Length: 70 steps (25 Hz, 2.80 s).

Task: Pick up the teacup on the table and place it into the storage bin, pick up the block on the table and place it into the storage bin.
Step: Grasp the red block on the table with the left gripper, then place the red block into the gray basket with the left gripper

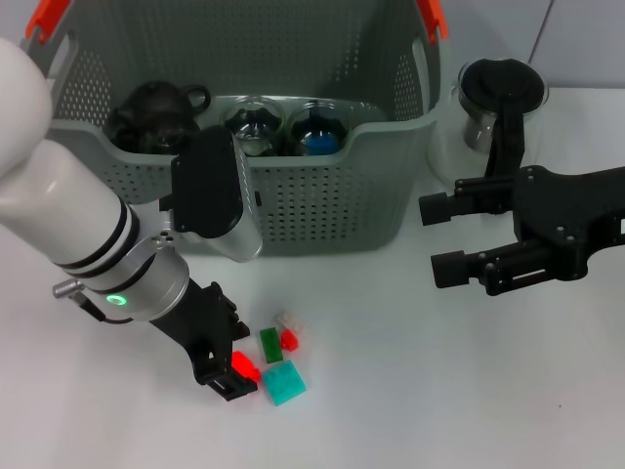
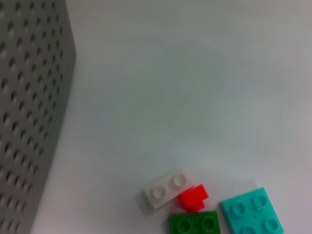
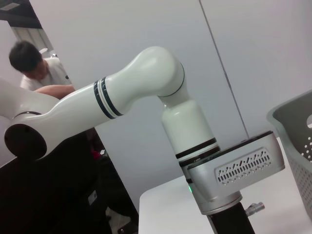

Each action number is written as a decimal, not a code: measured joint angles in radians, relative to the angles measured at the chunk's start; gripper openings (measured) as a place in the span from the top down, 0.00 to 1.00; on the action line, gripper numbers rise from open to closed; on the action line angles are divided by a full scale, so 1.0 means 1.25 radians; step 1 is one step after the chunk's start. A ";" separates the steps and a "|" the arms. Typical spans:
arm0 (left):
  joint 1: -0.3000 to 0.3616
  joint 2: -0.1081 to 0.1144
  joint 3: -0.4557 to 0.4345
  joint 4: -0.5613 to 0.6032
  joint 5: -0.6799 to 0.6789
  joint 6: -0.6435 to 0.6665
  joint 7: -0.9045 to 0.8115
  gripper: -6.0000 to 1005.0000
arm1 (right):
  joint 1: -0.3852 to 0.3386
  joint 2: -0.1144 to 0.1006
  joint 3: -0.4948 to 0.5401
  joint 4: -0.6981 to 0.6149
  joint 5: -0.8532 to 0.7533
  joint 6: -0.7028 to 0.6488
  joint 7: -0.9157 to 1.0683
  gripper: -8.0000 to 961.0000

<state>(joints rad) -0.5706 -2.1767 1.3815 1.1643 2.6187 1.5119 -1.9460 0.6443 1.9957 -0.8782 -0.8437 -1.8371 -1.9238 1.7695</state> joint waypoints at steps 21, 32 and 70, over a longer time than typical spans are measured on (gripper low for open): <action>0.002 0.000 0.026 -0.008 0.014 -0.013 -0.020 0.37 | -0.001 0.002 0.019 0.000 -0.001 -0.002 -0.013 0.08; -0.005 0.001 0.015 0.027 0.013 0.029 -0.022 0.59 | -0.005 0.000 0.031 0.000 0.001 -0.003 -0.021 0.08; -0.243 0.169 -0.559 -0.172 -0.208 -0.195 -0.156 0.50 | -0.005 -0.011 0.063 -0.003 -0.002 -0.047 -0.015 0.09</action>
<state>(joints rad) -0.8743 -1.9653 0.6821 0.9490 2.3588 1.2677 -2.1407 0.6386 1.9818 -0.7995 -0.8478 -1.8390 -1.9829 1.7513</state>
